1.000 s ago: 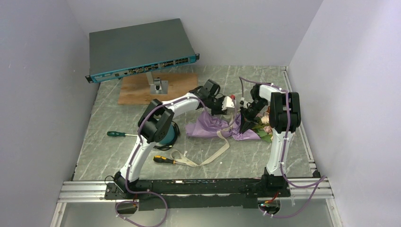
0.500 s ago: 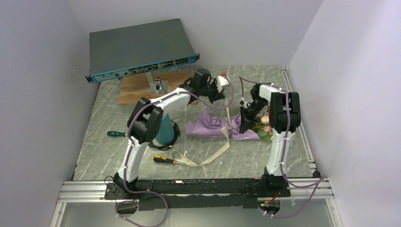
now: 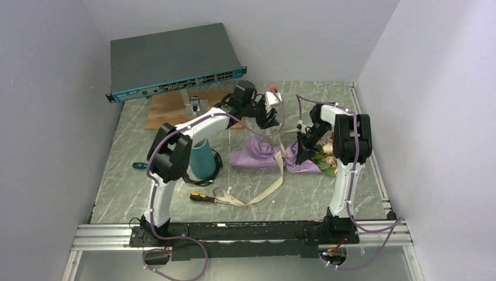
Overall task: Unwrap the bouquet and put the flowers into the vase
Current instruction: Untie the ribbon from the wrapping paper.
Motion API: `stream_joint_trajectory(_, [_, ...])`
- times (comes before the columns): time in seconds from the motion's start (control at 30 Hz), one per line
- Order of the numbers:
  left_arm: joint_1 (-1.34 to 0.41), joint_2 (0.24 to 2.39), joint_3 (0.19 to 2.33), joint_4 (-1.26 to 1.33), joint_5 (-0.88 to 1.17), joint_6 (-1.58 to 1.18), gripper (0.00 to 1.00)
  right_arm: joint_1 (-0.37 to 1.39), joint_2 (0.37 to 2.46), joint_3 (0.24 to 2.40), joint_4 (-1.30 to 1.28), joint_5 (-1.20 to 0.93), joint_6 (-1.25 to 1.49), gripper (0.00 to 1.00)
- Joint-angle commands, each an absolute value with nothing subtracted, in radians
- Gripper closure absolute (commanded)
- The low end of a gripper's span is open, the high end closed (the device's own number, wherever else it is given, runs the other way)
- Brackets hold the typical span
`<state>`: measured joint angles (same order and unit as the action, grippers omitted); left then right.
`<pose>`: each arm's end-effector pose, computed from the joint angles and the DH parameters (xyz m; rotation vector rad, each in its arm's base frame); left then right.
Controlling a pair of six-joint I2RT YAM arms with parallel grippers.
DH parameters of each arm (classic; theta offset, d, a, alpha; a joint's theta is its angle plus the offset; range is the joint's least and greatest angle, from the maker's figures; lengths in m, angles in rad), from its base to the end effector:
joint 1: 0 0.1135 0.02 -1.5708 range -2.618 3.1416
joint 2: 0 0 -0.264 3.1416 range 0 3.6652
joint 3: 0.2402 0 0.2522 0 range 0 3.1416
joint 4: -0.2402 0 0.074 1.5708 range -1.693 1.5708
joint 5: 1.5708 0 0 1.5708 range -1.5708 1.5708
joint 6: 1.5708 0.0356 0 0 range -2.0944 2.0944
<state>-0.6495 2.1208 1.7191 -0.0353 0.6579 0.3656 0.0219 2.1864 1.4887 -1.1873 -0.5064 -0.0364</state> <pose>0.3846 -0.3194 0.2548 1.3256 1.5067 -0.8393 0.3658 0.0253 0.1177 -0.0325 -2.7497 -0.7141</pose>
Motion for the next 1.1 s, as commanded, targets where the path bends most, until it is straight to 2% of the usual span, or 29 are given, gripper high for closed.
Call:
stream_joint_trajectory(0.0, [-0.691,1.973,1.658,-0.115,0.764,0.551,0.42,0.026,2.249,1.461,-0.942,-0.347,-0.065,1.0])
stream_joint_trajectory(0.17, [-0.729,1.989,1.694,-0.286,0.825,0.593,0.52,0.026,2.246,1.459,-0.939,-0.351,-0.06,1.0])
stream_joint_trajectory(0.37, [-0.814,2.103,1.801,-0.436,0.721,0.671,0.63,0.026,2.249,1.465,-0.943,-0.356,-0.058,1.0])
stream_joint_trajectory(0.43, [-0.819,2.112,1.783,-0.43,0.702,0.667,0.67,0.026,2.248,1.464,-0.939,-0.353,-0.055,1.0])
stream_joint_trajectory(0.53, [-0.826,2.111,1.746,-0.464,0.672,0.703,0.68,0.026,2.246,1.462,-0.937,-0.353,-0.053,1.0])
stream_joint_trajectory(0.67, [-0.86,2.082,1.682,-0.584,0.701,0.826,0.63,0.026,2.244,1.462,-0.933,-0.351,-0.054,1.0])
stream_joint_trajectory(0.9, [-0.931,2.006,1.486,-0.615,0.616,1.016,0.41,0.026,2.24,1.454,-0.927,-0.348,-0.054,1.0])
stream_joint_trajectory(1.07, [-0.923,1.962,1.446,-0.617,0.611,1.085,0.35,0.026,2.241,1.455,-0.929,-0.348,-0.057,1.0])
